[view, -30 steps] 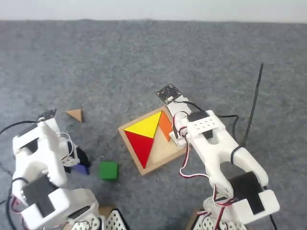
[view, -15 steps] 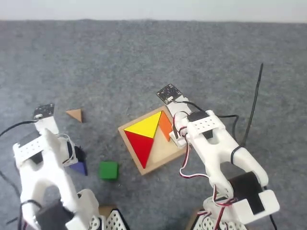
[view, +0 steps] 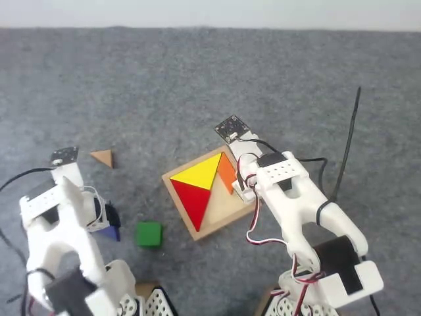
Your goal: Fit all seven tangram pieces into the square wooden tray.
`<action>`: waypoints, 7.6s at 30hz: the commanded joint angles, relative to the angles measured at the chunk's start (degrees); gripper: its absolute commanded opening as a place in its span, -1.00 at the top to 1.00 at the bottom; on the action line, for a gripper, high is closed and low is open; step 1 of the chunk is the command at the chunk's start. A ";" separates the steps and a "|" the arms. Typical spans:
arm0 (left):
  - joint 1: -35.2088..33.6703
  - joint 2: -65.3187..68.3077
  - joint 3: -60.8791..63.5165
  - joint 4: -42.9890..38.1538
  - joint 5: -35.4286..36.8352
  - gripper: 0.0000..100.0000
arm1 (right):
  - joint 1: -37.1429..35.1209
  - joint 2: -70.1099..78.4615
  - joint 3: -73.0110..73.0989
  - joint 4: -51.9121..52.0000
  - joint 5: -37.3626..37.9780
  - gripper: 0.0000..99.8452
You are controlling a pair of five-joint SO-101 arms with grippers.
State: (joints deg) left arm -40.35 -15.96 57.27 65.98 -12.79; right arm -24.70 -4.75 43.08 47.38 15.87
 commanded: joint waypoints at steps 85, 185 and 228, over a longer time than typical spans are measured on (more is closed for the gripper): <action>1.23 6.68 -4.88 0.26 -15.30 0.60 | -1.36 -0.48 0.18 -0.31 0.79 0.99; 8.70 -23.03 1.01 10.29 -12.84 0.90 | -1.27 -0.48 0.18 -0.31 0.79 0.99; 66.29 -1.58 -14.99 -17.14 37.19 0.93 | 6.64 -18.42 7.82 -1.45 -4.13 0.84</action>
State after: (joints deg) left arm 25.05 -15.96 45.23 50.77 23.43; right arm -18.64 -17.85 50.99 46.86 12.53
